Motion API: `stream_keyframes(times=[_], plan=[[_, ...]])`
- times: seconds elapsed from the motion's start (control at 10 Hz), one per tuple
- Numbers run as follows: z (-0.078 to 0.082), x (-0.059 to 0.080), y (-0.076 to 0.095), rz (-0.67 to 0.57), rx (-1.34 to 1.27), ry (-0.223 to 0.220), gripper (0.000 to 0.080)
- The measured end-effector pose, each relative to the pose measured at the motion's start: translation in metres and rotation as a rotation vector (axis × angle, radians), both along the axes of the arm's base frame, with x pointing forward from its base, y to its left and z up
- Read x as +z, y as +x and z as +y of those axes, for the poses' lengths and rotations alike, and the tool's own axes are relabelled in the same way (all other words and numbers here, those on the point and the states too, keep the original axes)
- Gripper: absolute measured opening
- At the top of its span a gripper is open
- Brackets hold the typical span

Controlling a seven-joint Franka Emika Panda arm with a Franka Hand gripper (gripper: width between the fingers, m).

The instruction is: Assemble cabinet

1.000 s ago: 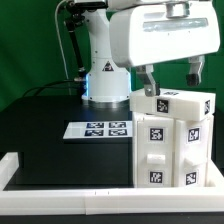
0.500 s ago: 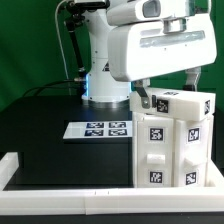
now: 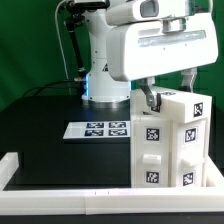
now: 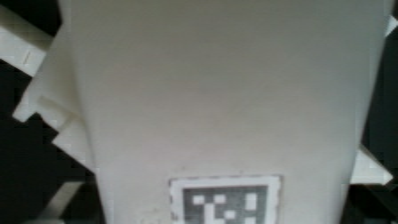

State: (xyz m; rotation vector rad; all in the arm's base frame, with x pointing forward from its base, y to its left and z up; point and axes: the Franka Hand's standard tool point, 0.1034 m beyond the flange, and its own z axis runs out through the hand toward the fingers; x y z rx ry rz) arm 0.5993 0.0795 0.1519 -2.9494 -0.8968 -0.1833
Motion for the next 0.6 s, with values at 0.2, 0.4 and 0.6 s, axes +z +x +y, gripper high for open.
stream_keyframes(times=[0.2,0.4,0.6], plan=[[0.0001,0.0001,0.0003,0.014,-0.197,0.021,0.0557],[0.0019,0.0013,0.0008,0.004,-0.518,0.062,0.0558],[0.0011,0.0015,0.0017,0.01,-0.686,0.084,0.0558]])
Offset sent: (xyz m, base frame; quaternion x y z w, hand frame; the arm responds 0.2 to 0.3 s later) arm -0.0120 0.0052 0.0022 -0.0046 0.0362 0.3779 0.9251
